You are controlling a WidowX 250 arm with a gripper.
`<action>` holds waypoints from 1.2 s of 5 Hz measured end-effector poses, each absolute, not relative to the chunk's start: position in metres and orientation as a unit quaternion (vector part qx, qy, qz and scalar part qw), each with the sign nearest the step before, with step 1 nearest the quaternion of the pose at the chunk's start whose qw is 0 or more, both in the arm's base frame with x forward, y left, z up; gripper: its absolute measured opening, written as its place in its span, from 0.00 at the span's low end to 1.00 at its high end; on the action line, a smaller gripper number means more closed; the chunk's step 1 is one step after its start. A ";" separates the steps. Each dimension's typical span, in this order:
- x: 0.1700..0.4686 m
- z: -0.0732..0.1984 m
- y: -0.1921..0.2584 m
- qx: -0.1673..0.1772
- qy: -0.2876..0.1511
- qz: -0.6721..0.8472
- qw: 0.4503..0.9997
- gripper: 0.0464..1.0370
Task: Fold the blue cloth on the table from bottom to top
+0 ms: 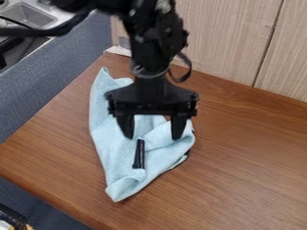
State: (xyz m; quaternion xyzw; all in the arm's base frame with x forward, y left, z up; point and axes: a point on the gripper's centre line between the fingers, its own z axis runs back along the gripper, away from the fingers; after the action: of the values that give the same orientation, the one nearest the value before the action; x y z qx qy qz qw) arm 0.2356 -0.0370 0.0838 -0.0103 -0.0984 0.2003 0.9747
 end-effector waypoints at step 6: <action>0.190 0.010 -0.026 -0.007 -0.096 0.203 0.975 0.93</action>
State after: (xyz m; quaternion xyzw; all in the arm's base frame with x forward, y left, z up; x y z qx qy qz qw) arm 0.1904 -0.0256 0.0097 -0.0071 -0.0957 0.2028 0.9745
